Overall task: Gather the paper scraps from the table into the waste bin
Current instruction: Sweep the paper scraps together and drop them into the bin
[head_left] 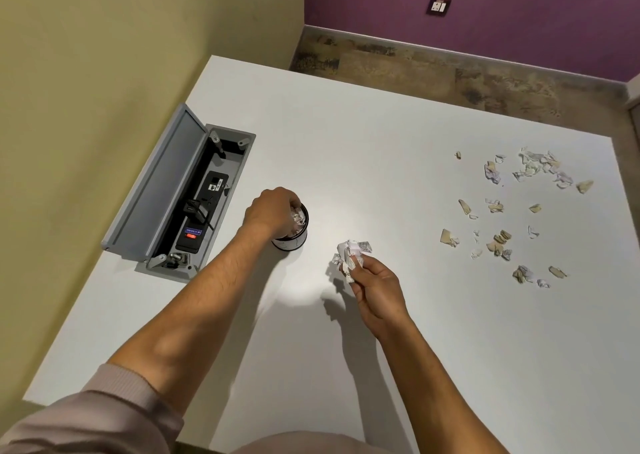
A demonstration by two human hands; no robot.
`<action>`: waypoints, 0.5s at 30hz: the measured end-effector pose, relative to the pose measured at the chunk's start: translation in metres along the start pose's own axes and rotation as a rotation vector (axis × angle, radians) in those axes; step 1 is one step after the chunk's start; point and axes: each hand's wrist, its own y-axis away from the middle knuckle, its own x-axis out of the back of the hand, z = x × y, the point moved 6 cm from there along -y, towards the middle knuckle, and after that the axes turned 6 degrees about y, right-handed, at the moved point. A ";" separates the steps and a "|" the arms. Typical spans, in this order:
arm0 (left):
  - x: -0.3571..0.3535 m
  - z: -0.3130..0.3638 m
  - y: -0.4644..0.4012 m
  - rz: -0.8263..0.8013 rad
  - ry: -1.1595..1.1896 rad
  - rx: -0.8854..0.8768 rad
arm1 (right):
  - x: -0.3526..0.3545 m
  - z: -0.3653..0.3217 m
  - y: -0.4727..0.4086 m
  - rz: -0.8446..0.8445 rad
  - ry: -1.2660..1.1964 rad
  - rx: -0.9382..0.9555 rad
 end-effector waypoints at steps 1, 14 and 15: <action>0.001 0.000 0.002 0.031 -0.006 -0.002 | 0.000 0.001 0.000 -0.001 0.000 -0.002; -0.032 0.003 -0.003 -0.055 -0.236 0.035 | 0.004 0.005 -0.007 0.016 0.019 -0.037; -0.030 0.004 -0.004 -0.058 -0.245 0.037 | 0.003 0.005 -0.009 0.016 0.018 -0.040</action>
